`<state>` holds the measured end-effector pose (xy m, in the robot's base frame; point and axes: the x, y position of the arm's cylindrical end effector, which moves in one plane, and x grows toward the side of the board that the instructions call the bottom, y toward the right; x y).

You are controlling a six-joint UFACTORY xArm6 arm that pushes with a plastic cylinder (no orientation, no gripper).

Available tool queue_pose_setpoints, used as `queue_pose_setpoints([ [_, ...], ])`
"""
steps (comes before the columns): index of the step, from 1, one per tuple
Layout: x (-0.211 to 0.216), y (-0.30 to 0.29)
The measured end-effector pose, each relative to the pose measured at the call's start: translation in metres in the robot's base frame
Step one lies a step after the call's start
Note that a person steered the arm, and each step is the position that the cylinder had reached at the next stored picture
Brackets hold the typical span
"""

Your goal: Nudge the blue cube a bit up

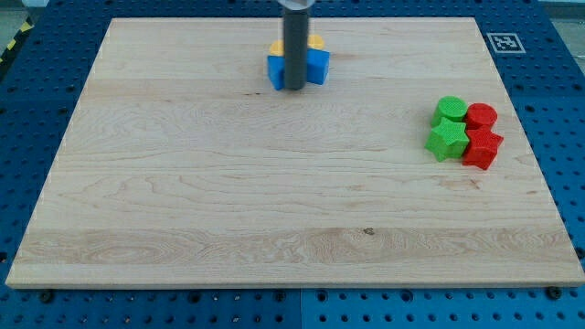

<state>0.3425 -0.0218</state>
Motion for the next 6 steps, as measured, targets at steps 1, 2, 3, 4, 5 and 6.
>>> queue_pose_setpoints([
  [1, -0.001, -0.027],
  [2, -0.001, -0.01],
  [3, -0.001, 0.023],
  [4, -0.005, 0.033],
  [5, -0.016, 0.031],
  [6, -0.019, 0.014],
])
